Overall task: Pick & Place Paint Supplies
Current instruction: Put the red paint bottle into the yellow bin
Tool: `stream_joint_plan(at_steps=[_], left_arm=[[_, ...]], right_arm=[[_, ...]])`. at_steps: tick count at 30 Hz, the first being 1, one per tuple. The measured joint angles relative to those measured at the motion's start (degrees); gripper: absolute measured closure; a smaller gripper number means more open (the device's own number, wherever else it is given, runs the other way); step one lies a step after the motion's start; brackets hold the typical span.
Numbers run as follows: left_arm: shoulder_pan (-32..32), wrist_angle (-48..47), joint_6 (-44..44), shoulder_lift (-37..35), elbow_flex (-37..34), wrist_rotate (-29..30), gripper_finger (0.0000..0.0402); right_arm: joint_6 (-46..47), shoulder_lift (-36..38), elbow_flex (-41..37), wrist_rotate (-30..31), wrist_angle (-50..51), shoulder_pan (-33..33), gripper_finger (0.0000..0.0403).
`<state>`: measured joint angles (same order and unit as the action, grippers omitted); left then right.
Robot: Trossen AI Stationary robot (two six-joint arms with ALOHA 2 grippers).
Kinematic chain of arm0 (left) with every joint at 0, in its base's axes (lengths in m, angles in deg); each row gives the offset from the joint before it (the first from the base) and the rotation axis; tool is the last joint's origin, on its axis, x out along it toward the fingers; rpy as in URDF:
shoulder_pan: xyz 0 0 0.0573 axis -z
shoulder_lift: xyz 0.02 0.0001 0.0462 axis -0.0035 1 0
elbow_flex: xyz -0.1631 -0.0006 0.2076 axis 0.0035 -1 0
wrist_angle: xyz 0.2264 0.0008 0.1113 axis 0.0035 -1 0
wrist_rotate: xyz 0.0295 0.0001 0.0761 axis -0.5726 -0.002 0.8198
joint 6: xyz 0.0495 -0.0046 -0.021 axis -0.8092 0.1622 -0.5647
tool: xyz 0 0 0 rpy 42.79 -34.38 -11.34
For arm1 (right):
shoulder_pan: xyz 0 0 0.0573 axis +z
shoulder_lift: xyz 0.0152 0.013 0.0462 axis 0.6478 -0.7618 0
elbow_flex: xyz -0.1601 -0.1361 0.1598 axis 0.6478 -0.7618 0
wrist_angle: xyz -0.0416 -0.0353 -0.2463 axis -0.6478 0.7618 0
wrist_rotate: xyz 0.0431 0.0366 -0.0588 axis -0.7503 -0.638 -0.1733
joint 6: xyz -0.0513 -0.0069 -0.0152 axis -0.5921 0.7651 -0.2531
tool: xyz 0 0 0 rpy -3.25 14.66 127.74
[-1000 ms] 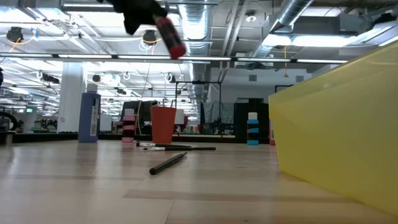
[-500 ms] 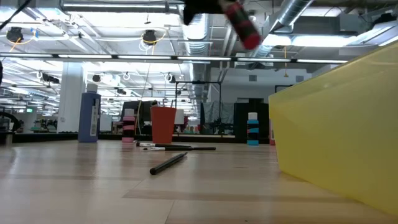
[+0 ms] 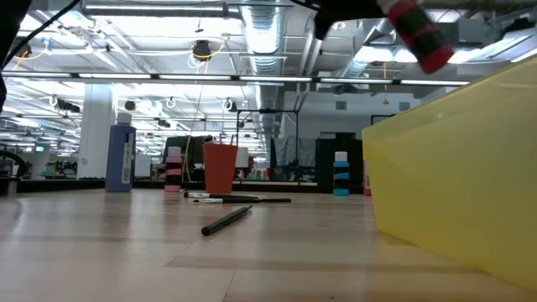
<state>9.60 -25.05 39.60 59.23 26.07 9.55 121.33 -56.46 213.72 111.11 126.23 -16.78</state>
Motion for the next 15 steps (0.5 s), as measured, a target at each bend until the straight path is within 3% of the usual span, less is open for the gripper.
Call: stream_joint_plan(at_steps=[7,15], left_arm=[[1.4,2.9,-0.7,5.0,2.8,-4.6,0.0311],[3.6,5.4,-3.3,9.6,3.0,-4.7,0.0311]], right_arm=[[0.7,-0.5,0.0,0.0,0.0,0.0,0.0335],[3.7,-0.5,0.0,0.0,0.0,0.3,0.0335]])
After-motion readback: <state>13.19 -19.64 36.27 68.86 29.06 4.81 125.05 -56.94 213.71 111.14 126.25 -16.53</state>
